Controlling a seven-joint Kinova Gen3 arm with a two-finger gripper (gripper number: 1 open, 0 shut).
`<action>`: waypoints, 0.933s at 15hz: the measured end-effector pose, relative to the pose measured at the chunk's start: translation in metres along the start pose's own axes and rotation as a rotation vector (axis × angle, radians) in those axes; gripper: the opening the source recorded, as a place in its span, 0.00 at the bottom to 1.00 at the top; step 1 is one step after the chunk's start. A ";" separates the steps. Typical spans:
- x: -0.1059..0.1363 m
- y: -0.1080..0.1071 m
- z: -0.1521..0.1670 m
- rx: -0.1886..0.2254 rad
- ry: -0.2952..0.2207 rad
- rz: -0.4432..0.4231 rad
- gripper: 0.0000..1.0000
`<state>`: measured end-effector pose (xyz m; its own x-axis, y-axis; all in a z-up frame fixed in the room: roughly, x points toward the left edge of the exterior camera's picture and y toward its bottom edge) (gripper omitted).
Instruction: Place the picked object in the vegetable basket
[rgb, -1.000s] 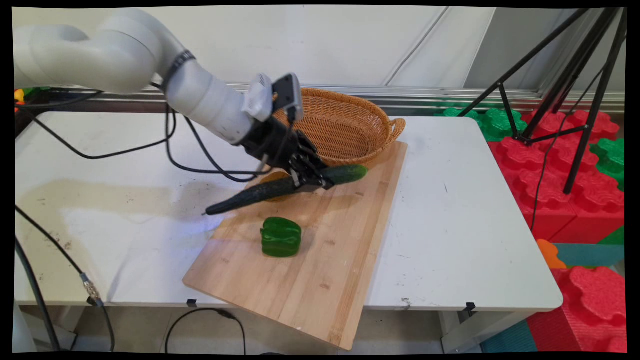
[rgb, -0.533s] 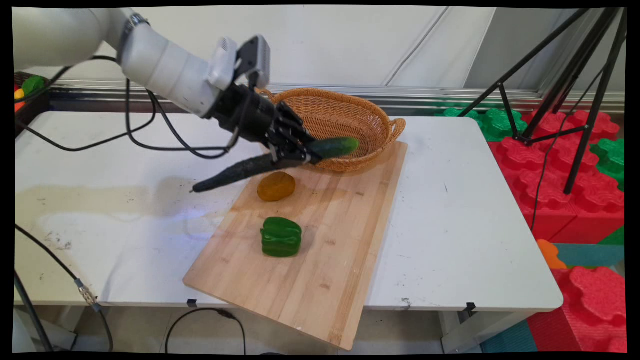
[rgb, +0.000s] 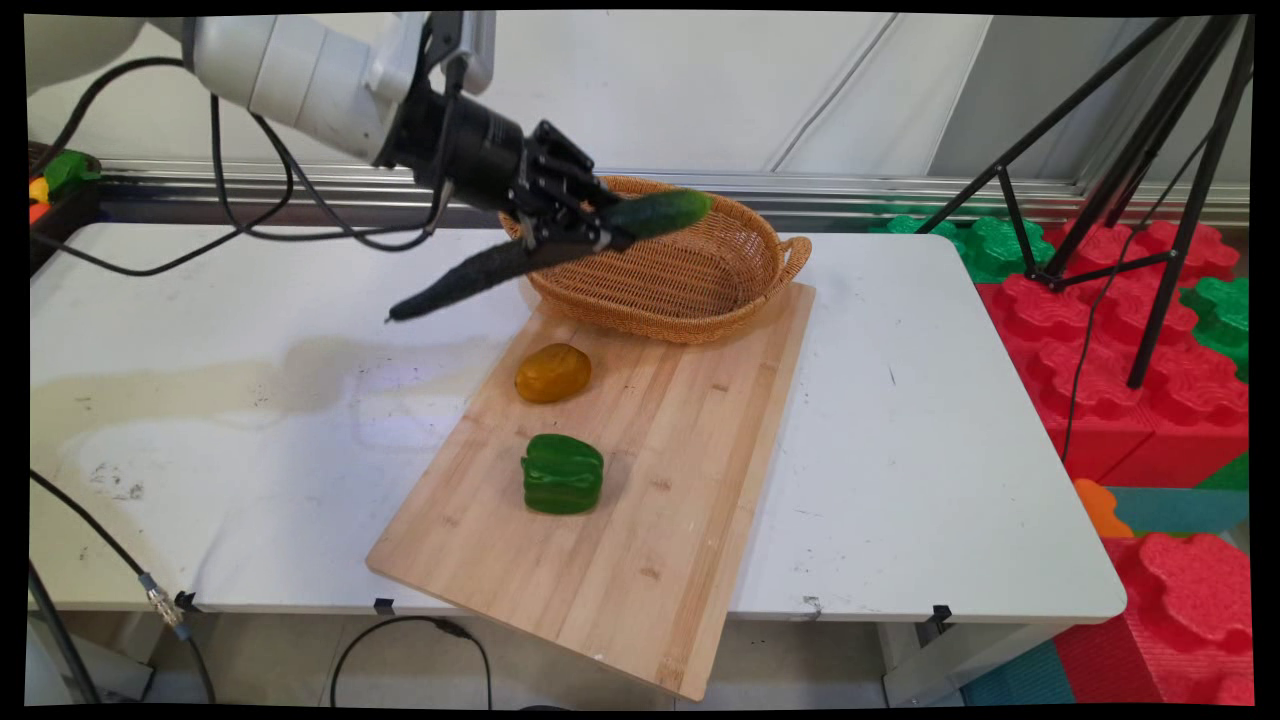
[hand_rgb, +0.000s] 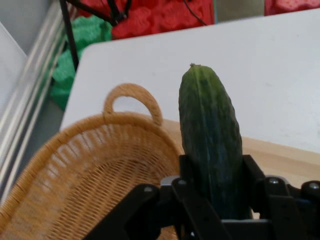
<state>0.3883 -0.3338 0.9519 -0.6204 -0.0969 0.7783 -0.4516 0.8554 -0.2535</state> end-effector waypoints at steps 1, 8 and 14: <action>0.001 -0.006 -0.001 0.008 0.012 0.010 0.00; 0.010 -0.042 0.009 0.053 0.070 0.065 0.00; 0.012 -0.070 0.041 0.070 0.083 0.115 0.00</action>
<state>0.3860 -0.4161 0.9557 -0.6167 0.0442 0.7860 -0.4259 0.8209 -0.3804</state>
